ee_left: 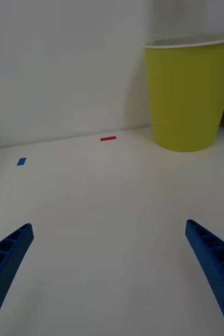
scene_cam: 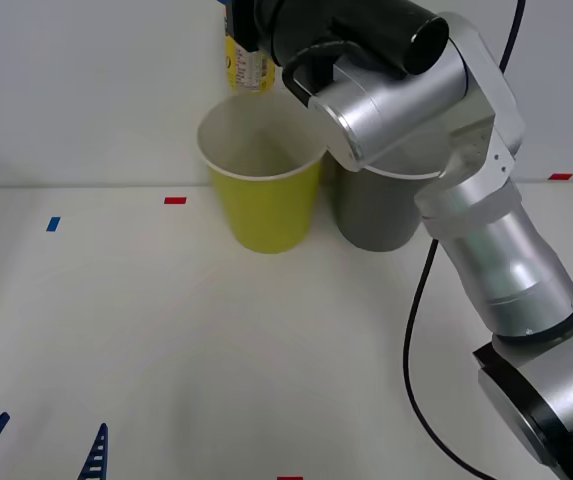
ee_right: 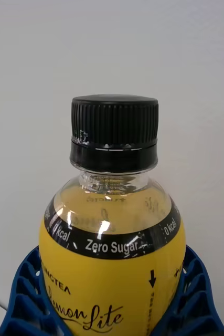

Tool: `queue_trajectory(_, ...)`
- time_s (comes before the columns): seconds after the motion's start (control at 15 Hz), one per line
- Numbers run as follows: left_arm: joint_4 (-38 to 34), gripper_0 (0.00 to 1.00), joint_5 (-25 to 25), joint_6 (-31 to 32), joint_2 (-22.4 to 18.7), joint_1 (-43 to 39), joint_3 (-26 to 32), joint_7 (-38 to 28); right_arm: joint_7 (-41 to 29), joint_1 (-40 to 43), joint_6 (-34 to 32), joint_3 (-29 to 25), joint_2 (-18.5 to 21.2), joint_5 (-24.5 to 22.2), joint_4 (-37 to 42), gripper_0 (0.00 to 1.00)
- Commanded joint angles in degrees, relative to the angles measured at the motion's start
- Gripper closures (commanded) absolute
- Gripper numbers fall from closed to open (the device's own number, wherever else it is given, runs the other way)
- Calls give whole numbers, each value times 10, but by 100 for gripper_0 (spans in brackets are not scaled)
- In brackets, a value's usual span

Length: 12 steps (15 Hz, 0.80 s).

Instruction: Put cans in the gray bin and PET bottles in the light green bin.

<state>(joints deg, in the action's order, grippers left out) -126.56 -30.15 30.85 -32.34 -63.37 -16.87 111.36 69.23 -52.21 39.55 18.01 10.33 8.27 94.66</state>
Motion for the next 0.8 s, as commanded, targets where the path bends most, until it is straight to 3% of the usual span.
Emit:
queue_trajectory(0.07,0,0,0,0,0,0,0,0,-2,0,0,1,7,0,0,100)
queue_trajectory(0.2,0,0,0,0,0,0,0,0,-3,0,0,1,11,0,0,100)
queue_trajectory(0.27,0,0,0,0,0,0,0,0,-4,0,0,1,14,0,0,57)
queue_trajectory(0.33,0,0,0,0,0,0,0,0,-4,0,0,1,14,0,0,32)
queue_trajectory(0.4,0,0,0,0,0,0,0,0,-5,0,0,1,15,0,1,10)
queue_trajectory(0.47,0,0,0,0,0,0,0,0,-9,0,-1,-1,17,0,1,0)
queue_trajectory(0.8,0,0,0,0,0,0,0,0,-16,-6,0,-1,14,0,2,0)
